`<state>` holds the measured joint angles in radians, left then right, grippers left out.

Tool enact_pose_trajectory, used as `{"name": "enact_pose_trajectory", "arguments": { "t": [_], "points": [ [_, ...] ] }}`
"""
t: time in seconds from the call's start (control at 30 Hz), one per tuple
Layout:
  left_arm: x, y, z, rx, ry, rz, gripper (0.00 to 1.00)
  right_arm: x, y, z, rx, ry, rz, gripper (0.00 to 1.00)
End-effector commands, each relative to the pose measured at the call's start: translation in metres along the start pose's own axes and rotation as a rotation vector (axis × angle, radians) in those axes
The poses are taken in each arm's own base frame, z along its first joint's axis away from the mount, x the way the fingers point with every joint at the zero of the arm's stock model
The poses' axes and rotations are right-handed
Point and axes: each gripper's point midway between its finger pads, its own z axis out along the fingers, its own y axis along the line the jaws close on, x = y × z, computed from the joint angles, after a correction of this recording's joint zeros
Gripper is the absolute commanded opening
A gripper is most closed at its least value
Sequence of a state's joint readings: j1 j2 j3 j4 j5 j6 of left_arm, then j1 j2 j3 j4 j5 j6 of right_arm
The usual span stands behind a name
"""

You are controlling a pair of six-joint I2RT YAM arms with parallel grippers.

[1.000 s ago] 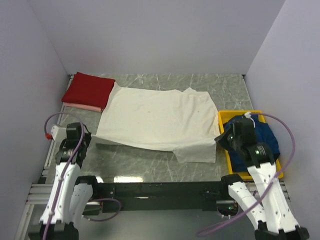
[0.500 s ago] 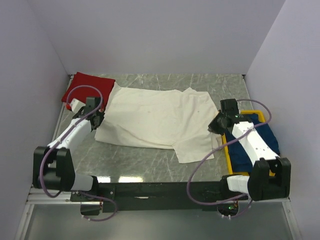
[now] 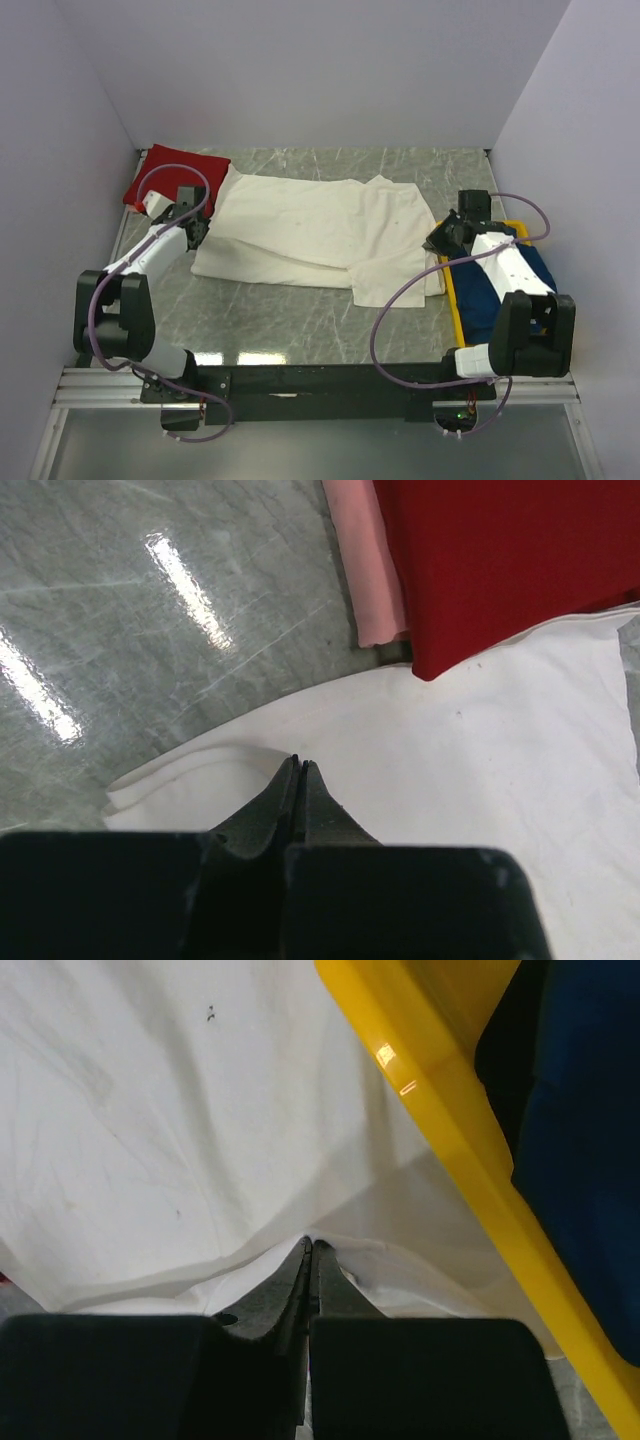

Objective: Fold and stack the t-shirts
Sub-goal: Fold the tshirt

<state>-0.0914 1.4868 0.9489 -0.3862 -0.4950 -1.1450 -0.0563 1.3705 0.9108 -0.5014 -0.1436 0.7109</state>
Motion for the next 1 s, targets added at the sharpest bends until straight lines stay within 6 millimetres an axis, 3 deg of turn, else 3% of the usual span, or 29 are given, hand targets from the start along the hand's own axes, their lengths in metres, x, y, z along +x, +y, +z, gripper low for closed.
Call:
{"name": "enact_pose_trajectory", "arguments": {
  "t": [0.0, 0.37, 0.73, 0.83, 0.9, 0.93, 0.97],
  "points": [
    [-0.012, -0.018, 0.000, 0.032, -0.038, -0.025, 0.01, -0.023, 0.011, -0.005, -0.059, -0.057, -0.007, 0.00],
    [-0.016, -0.026, 0.007, 0.019, -0.045, 0.003, 0.01, -0.024, 0.007, 0.004, -0.063, -0.034, 0.000, 0.00],
    [-0.012, -0.019, 0.017, -0.021, -0.051, 0.033, 0.03, -0.023, 0.009, 0.019, -0.069, 0.002, -0.009, 0.00],
    [-0.011, -0.023, 0.019, -0.019, -0.043, 0.053, 0.11, -0.021, 0.009, 0.023, -0.066, 0.017, -0.018, 0.02],
    [-0.012, -0.023, 0.018, -0.019, -0.043, 0.058, 0.36, -0.022, 0.008, 0.023, -0.061, 0.018, -0.022, 0.14],
    [-0.012, -0.021, 0.017, -0.021, -0.044, 0.060, 0.42, -0.022, 0.009, 0.022, -0.060, 0.015, -0.027, 0.20],
    [-0.017, -0.024, 0.011, 0.001, -0.053, 0.051, 0.52, -0.022, 0.010, 0.019, -0.062, 0.010, -0.035, 0.32]
  ]
}}
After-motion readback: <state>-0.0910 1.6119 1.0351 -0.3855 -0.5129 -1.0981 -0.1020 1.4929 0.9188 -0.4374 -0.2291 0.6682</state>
